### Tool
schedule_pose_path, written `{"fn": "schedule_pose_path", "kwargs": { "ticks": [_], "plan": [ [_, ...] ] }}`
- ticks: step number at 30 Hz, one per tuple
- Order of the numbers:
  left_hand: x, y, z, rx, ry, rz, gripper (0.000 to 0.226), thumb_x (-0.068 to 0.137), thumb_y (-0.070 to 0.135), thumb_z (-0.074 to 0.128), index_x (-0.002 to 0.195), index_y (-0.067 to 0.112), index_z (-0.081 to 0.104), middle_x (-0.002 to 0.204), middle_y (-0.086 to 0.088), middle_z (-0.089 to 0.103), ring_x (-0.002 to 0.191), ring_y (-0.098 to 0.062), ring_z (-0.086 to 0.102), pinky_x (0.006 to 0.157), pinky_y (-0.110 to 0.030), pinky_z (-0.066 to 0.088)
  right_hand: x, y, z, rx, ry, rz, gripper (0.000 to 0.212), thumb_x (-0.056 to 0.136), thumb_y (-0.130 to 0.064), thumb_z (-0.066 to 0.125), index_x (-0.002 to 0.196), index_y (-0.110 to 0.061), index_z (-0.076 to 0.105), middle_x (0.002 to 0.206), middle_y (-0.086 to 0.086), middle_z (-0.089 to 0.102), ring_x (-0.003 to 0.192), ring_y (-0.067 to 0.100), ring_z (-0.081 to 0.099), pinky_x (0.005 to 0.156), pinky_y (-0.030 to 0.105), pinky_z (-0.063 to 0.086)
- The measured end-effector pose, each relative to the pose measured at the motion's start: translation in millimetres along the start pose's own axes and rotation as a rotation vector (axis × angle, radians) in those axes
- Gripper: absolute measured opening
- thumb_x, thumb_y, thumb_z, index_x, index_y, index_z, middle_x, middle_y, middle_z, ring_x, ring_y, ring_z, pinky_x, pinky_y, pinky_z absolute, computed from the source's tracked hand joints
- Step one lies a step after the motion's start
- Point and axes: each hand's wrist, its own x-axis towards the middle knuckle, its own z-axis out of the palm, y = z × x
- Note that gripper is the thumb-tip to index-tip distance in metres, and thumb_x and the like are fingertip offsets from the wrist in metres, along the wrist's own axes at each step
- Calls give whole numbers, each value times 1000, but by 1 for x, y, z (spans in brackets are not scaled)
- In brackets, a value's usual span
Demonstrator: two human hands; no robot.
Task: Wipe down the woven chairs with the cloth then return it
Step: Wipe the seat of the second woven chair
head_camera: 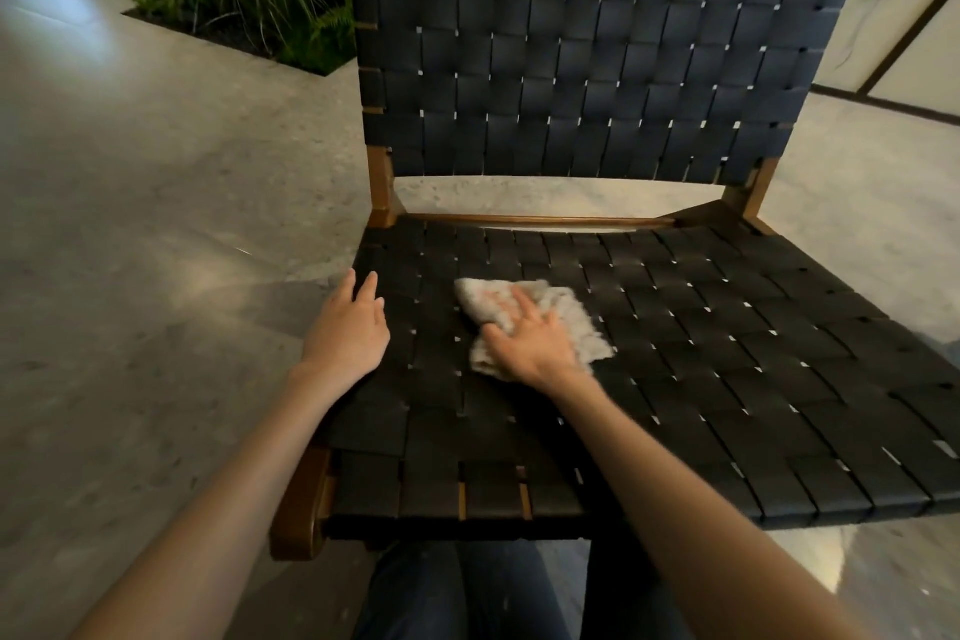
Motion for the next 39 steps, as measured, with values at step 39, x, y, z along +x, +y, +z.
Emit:
{"fn": "schedule_pose_path", "kwargs": {
  "ticks": [39],
  "plan": [
    [78, 14, 26, 167, 169, 33, 54, 101, 35, 30, 150, 16, 17, 158, -13, 8, 146, -25, 9, 116, -37, 18, 168, -62, 2, 61, 83, -195, 59, 94, -54, 34, 148, -30, 28, 158, -1, 18, 142, 34, 15, 114, 51, 11]
  ]
}}
